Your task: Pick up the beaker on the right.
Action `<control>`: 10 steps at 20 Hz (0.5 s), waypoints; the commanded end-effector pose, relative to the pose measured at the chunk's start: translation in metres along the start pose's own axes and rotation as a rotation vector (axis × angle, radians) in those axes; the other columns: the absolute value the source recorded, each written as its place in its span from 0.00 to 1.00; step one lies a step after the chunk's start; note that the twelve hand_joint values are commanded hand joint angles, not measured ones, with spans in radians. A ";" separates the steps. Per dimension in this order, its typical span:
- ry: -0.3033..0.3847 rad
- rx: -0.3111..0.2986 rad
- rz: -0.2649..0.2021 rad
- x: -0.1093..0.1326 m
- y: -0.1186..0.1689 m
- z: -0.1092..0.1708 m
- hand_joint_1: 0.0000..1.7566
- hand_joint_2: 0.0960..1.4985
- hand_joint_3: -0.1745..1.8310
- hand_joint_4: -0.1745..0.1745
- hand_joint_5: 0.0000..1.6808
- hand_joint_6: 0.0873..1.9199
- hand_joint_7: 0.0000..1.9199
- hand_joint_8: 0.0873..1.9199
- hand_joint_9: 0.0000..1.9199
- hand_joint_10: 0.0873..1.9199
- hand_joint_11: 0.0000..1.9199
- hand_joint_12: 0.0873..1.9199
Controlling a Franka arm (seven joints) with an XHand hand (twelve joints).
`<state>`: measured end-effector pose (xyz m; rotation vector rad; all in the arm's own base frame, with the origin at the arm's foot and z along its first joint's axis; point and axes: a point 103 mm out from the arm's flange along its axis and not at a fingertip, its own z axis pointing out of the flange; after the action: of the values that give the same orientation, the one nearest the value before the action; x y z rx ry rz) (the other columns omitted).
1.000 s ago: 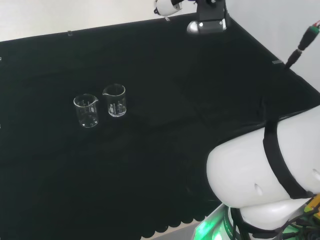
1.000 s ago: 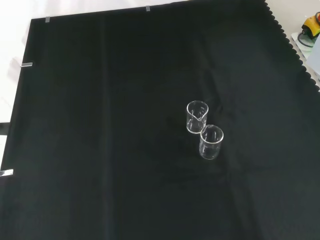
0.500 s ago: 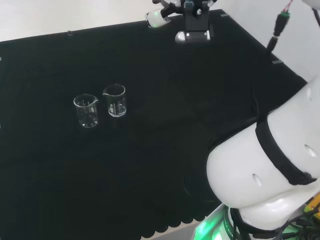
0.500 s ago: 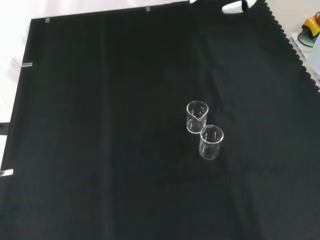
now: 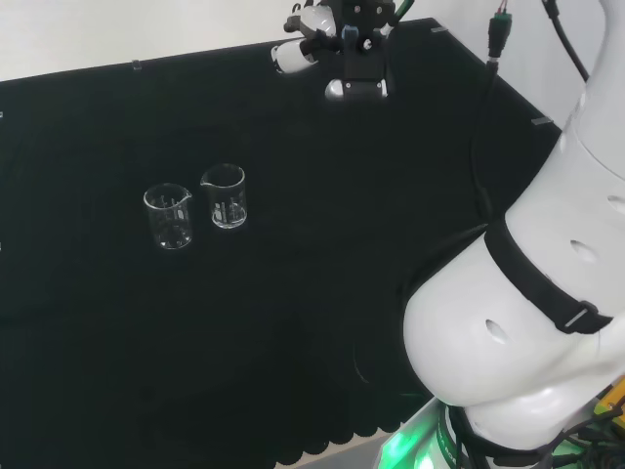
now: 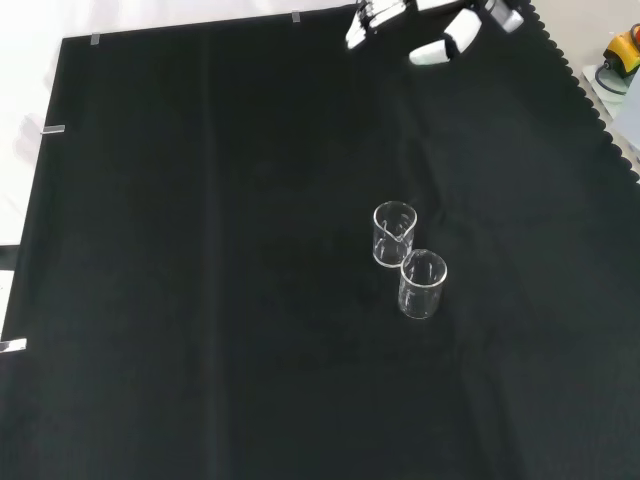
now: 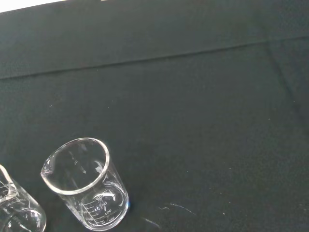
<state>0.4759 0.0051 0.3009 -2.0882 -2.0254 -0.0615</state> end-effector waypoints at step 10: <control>0.096 0.048 -0.066 -0.016 0.044 0.055 0.21 0.59 0.54 0.38 0.16 0.00 0.06 0.20 0.07 0.28 0.00 0.43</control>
<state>0.4929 0.0021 0.2775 -2.0695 -2.0213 -0.0542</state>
